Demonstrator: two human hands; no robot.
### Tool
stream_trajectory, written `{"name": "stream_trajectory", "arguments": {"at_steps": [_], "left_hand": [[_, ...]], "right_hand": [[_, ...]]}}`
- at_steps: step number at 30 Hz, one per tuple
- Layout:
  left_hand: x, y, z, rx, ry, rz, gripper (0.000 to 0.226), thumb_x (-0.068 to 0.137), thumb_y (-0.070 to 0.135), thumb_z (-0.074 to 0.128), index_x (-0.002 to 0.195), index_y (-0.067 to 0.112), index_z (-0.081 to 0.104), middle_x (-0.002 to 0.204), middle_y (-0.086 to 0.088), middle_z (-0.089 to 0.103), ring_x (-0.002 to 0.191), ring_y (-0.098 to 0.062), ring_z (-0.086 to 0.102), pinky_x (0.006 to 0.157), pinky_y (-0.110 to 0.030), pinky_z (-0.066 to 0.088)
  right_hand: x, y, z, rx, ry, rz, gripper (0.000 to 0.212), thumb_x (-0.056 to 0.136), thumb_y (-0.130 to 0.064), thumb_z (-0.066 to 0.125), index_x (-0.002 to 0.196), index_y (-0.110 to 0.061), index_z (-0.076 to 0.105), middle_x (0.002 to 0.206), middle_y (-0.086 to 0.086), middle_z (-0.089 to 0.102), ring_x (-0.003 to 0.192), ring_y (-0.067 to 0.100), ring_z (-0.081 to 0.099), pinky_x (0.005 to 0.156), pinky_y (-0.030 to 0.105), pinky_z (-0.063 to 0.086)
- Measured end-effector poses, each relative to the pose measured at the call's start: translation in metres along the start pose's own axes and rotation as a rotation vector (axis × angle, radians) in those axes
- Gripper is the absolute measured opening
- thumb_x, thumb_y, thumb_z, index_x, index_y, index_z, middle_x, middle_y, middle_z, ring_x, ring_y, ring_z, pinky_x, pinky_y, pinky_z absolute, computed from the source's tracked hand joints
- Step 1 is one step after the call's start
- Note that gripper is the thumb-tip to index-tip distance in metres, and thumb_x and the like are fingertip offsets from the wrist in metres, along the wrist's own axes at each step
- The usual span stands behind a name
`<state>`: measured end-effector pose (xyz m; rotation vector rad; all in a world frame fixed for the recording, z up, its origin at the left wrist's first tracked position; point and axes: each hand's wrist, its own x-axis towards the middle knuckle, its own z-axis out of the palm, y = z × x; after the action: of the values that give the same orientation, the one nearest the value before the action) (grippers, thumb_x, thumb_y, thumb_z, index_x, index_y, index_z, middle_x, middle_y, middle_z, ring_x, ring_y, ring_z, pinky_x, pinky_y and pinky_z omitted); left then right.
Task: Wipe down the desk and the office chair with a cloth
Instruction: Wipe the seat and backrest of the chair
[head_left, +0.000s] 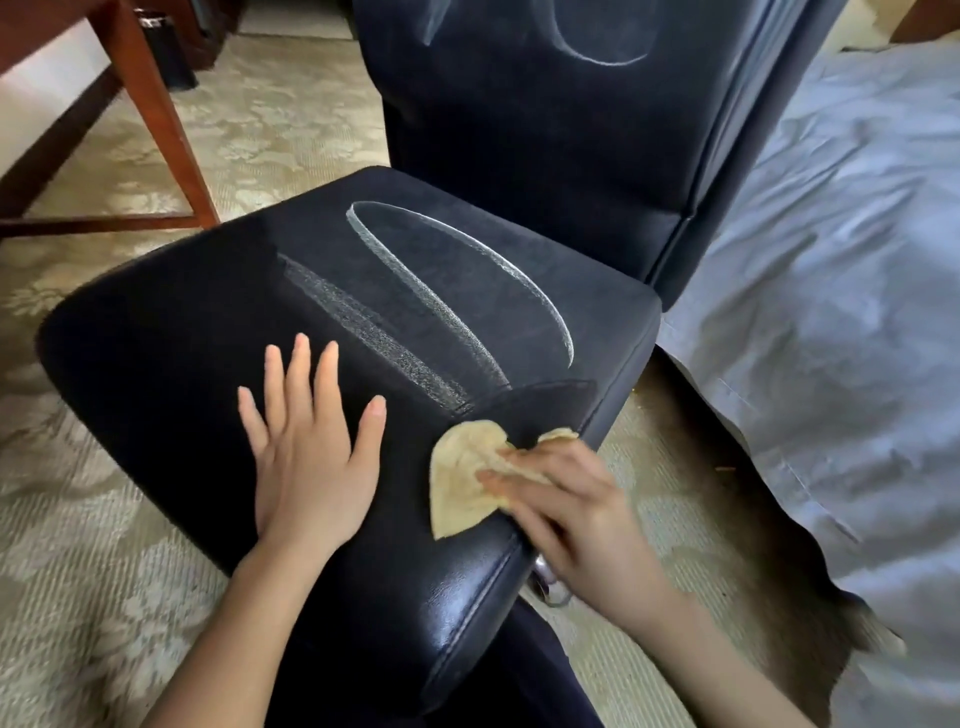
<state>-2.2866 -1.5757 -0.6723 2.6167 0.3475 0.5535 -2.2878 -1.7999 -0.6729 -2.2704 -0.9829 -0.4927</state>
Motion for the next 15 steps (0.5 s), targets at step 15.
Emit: {"name": "stream_trajectory", "arguments": {"at_steps": [15], "left_hand": [[0.005, -0.012, 0.000, -0.092, 0.078, -0.040, 0.059, 0.088, 0.039, 0.034, 0.139, 0.010, 0.044, 0.154, -0.007, 0.030, 0.146, -0.022, 0.011, 0.119, -0.041, 0.000]], "right_hand": [[0.077, 0.149, -0.031, -0.360, 0.136, 0.561, 0.018, 0.092, -0.011, 0.056, 0.087, -0.005, 0.072, 0.085, 0.019, 0.067, 0.088, 0.042, 0.055, 0.078, 0.028, 0.032]]}}
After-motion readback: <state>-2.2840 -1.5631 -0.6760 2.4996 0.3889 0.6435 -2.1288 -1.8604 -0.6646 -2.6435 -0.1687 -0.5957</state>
